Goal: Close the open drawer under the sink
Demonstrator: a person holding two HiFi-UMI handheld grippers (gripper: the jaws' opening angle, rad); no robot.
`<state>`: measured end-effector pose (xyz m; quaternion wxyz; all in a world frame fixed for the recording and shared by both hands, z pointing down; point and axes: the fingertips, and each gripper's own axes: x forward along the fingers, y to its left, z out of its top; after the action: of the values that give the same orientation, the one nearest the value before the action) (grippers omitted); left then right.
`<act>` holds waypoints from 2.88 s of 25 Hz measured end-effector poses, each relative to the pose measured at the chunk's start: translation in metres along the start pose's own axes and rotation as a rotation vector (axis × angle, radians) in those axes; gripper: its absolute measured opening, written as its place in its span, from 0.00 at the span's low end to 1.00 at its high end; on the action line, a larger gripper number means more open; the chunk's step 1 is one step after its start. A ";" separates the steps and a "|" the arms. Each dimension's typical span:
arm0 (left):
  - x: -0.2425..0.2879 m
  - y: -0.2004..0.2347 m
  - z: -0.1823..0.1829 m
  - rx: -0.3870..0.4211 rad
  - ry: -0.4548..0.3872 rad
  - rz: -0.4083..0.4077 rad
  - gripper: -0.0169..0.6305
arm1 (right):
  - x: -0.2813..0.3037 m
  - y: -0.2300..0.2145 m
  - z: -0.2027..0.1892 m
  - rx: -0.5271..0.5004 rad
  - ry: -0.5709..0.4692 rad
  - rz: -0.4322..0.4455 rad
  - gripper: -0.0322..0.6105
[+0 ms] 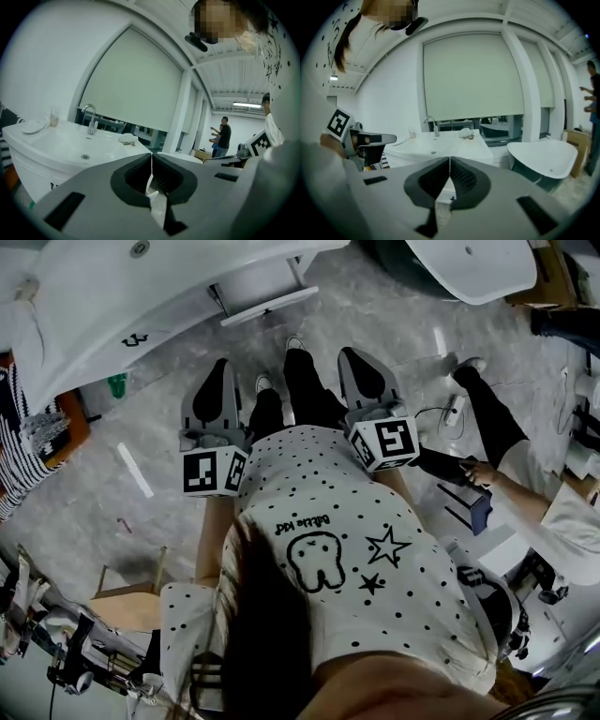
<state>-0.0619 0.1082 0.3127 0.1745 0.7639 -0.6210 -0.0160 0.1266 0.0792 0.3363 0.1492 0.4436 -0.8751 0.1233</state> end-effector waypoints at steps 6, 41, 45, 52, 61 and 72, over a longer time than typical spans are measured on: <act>0.047 0.004 0.021 -0.010 -0.069 0.105 0.04 | 0.043 -0.049 0.036 -0.041 -0.045 0.075 0.07; 0.130 0.080 -0.101 -0.084 0.265 0.222 0.04 | 0.176 -0.084 0.050 -0.104 0.129 0.204 0.07; 0.141 0.087 -0.200 -0.123 0.430 0.164 0.07 | 0.201 -0.074 0.025 -0.129 0.168 0.250 0.07; 0.205 0.096 -0.373 -0.145 0.592 0.148 0.24 | 0.221 -0.059 -0.045 -0.022 0.276 0.304 0.07; 0.257 0.120 -0.449 -0.073 0.594 0.194 0.26 | 0.216 -0.070 -0.122 0.033 0.405 0.289 0.07; 0.255 0.122 -0.445 -0.090 0.573 0.231 0.18 | 0.213 -0.071 -0.133 0.052 0.441 0.283 0.07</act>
<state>-0.0116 -0.0460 0.8147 0.3767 0.6533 -0.6278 0.1927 0.0854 -0.0729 0.5442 0.3064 0.2828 -0.8713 0.2589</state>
